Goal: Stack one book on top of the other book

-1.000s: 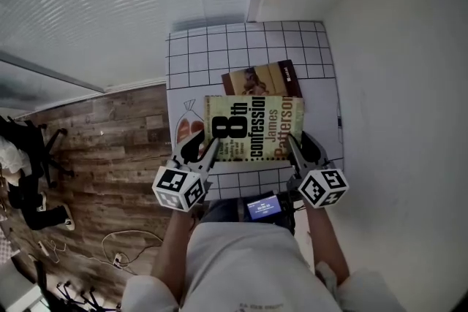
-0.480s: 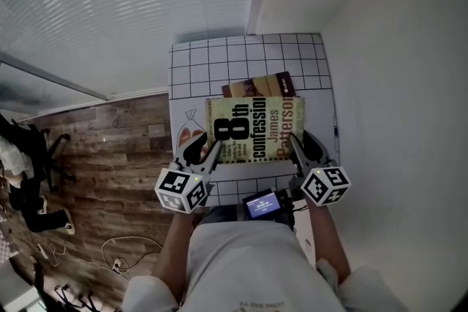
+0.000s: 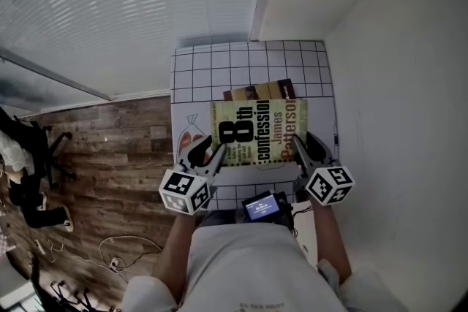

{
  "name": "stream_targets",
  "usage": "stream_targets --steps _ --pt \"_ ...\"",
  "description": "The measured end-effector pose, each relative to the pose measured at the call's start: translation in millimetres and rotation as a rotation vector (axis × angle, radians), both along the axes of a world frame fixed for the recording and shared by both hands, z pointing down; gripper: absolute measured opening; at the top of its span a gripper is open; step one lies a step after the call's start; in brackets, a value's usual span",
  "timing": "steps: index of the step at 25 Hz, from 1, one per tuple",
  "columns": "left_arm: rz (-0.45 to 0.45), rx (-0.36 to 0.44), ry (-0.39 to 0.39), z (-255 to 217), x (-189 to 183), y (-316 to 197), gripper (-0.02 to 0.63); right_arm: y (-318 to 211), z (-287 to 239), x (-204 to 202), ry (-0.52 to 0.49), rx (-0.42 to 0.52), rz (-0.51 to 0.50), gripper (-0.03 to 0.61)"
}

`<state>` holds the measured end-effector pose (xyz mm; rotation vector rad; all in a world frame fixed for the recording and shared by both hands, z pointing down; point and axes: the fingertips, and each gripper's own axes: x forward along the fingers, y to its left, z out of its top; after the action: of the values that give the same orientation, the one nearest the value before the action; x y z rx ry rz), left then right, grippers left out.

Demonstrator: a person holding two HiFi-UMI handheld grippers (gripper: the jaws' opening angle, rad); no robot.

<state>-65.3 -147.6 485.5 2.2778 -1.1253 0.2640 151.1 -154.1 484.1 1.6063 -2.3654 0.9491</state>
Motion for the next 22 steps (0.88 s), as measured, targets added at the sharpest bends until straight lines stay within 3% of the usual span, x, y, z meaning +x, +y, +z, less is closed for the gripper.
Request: stream_targets --steps 22 --pt "-0.038 -0.123 -0.031 53.2 35.1 -38.7 0.149 -63.6 53.7 33.0 0.013 -0.103 -0.079 0.158"
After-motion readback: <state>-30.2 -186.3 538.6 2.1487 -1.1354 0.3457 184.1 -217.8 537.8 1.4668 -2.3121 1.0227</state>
